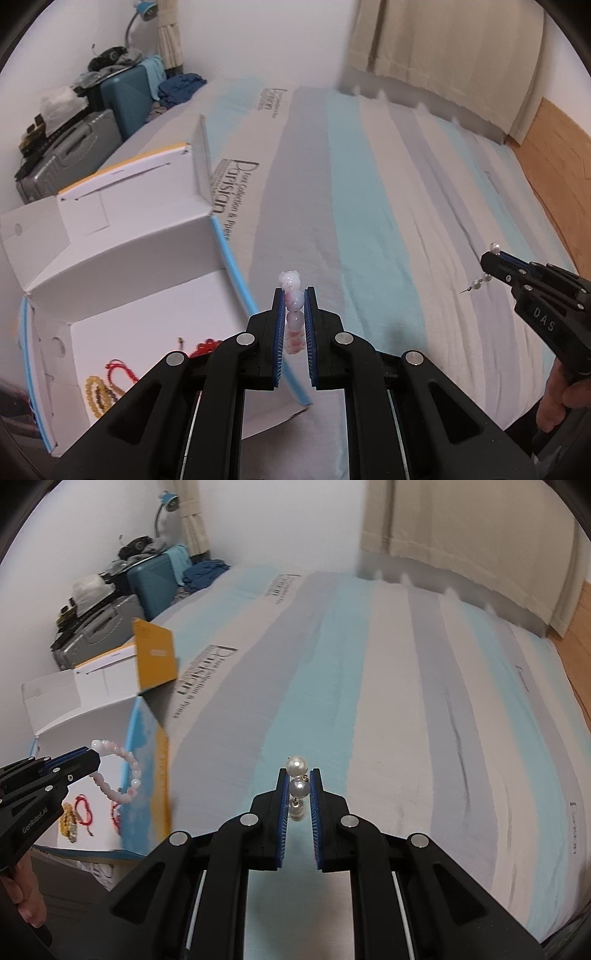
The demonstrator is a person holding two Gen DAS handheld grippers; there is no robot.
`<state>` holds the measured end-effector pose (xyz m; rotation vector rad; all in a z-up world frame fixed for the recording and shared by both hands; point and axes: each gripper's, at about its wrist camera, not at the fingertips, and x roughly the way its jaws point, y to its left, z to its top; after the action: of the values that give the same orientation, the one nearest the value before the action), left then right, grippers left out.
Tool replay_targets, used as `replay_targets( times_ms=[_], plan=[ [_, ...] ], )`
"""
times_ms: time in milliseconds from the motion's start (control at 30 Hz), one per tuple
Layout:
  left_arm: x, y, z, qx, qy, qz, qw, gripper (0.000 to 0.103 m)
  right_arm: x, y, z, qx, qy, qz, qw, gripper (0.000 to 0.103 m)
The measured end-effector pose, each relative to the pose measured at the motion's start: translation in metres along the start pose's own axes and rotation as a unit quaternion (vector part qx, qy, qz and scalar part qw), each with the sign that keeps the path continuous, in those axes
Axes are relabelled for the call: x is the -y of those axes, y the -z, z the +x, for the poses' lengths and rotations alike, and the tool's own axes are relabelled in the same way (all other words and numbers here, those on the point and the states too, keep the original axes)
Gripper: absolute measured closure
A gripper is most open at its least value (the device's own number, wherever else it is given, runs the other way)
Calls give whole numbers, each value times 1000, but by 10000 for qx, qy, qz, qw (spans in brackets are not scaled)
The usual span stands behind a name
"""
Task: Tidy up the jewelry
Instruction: 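Carry the pink bracelet and pearl string into the box and open both tools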
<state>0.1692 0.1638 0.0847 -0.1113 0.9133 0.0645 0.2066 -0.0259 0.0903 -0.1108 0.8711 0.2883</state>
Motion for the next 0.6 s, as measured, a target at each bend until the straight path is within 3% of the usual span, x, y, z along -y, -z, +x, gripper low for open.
replay_targets(
  times_ms=[333, 600],
  plan=[
    [-52, 12, -29, 110, -146, -243, 9995, 94, -79, -12, -6, 68, -273, -364, 9989, 93],
    [-116, 23, -43, 125, -316, -583, 9977, 94, -155, -15, -3, 44, -530, -758, 9957, 93]
  ],
)
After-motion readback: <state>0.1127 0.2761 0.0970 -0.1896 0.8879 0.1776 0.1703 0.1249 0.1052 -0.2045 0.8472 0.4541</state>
